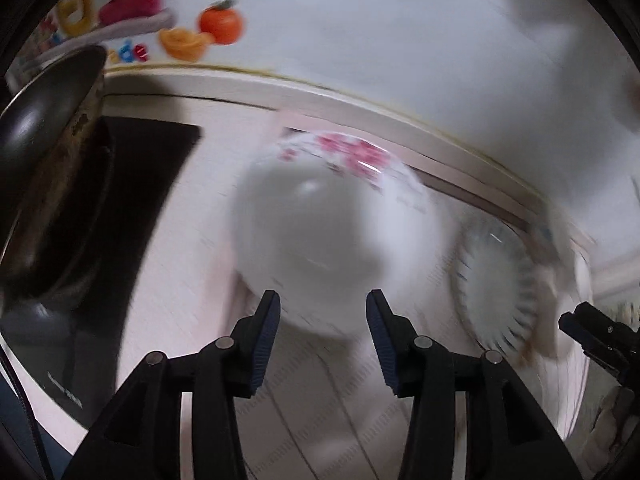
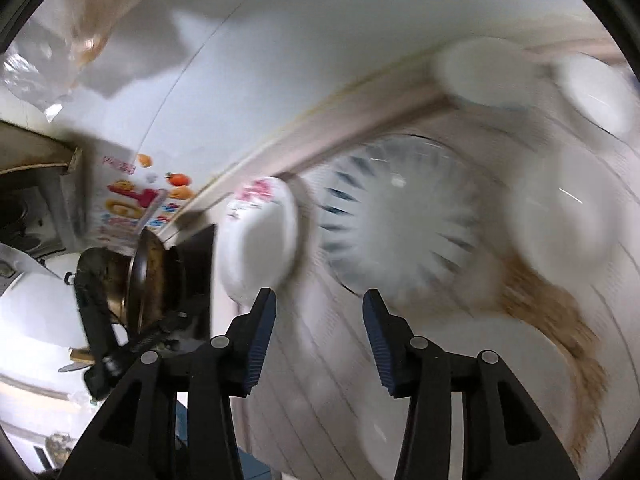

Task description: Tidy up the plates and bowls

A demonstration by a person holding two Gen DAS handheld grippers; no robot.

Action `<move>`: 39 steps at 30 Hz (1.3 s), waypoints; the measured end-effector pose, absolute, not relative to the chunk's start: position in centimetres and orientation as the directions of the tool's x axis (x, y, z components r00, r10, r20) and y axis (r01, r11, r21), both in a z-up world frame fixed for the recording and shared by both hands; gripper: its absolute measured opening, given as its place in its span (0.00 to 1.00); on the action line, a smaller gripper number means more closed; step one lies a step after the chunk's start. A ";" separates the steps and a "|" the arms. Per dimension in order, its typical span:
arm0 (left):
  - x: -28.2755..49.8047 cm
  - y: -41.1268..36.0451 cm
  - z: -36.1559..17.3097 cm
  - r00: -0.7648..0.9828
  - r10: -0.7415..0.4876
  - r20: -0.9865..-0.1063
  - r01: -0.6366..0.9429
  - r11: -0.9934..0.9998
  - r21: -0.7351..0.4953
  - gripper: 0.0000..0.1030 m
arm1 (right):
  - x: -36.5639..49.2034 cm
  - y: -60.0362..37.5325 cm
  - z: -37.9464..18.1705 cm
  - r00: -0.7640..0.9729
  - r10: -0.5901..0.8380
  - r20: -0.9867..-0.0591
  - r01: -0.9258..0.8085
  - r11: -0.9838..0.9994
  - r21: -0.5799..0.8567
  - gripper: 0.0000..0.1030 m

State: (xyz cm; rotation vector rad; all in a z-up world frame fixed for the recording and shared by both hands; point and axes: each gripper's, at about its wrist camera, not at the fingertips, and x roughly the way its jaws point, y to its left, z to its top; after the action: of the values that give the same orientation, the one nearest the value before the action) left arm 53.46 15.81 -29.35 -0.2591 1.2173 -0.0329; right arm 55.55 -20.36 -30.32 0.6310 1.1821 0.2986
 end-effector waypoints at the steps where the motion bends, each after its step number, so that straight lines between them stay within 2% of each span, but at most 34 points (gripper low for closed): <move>1: 54.2 16.5 -30.0 0.345 -0.154 -0.926 -0.132 0.969 -0.210 0.41 | 57.8 -18.6 -30.9 0.345 0.539 -0.768 0.084 0.798 0.597 0.47; 8: 57.9 19.7 -33.8 0.283 -0.116 -0.952 -0.181 0.968 -0.171 0.41 | 69.1 -11.8 -36.2 0.193 0.536 -0.822 0.050 0.831 0.554 0.47; 18: 59.2 19.3 -37.0 0.213 -0.133 -0.968 -0.161 0.972 -0.169 0.41 | 74.3 -10.3 -42.3 0.078 0.548 -0.833 0.079 0.829 0.553 0.44; 19: 59.1 19.5 -37.1 0.217 -0.141 -0.966 -0.164 0.970 -0.178 0.41 | 74.6 -10.3 -42.8 0.071 0.558 -0.827 0.086 0.822 0.563 0.37; 21: 59.0 19.6 -37.2 0.229 -0.122 -0.966 -0.174 0.971 -0.164 0.31 | 74.8 -10.1 -43.6 0.060 0.569 -0.820 0.093 0.815 0.572 0.25; 22: 59.1 19.6 -37.3 0.231 -0.111 -0.967 -0.171 0.973 -0.152 0.28 | 74.6 -10.4 -43.7 0.061 0.577 -0.814 0.090 0.809 0.581 0.16; 23: 59.0 19.6 -37.3 0.237 -0.102 -0.966 -0.163 0.976 -0.143 0.25 | 74.6 -10.3 -43.8 0.064 0.577 -0.814 0.087 0.809 0.581 0.12; 26: 58.5 19.8 -37.3 0.246 -0.103 -0.964 -0.158 0.977 -0.144 0.19 | 74.1 -10.5 -43.4 0.089 0.571 -0.816 0.070 0.814 0.577 0.12; 32: 57.9 19.7 -36.3 0.282 -0.111 -0.953 -0.139 0.978 -0.155 0.19 | 73.4 -10.7 -42.8 0.104 0.546 -0.831 0.048 0.832 0.553 0.13; 39: 55.7 18.7 -32.7 0.323 -0.141 -0.936 -0.101 0.978 -0.182 0.19 | 71.7 -12.3 -39.9 0.130 0.559 -0.819 0.029 0.823 0.567 0.13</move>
State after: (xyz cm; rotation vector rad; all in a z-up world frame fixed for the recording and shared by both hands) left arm 55.68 18.74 -32.67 -0.2224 1.2447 -0.0268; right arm 71.69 -12.25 -39.86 0.5143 1.4022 0.4109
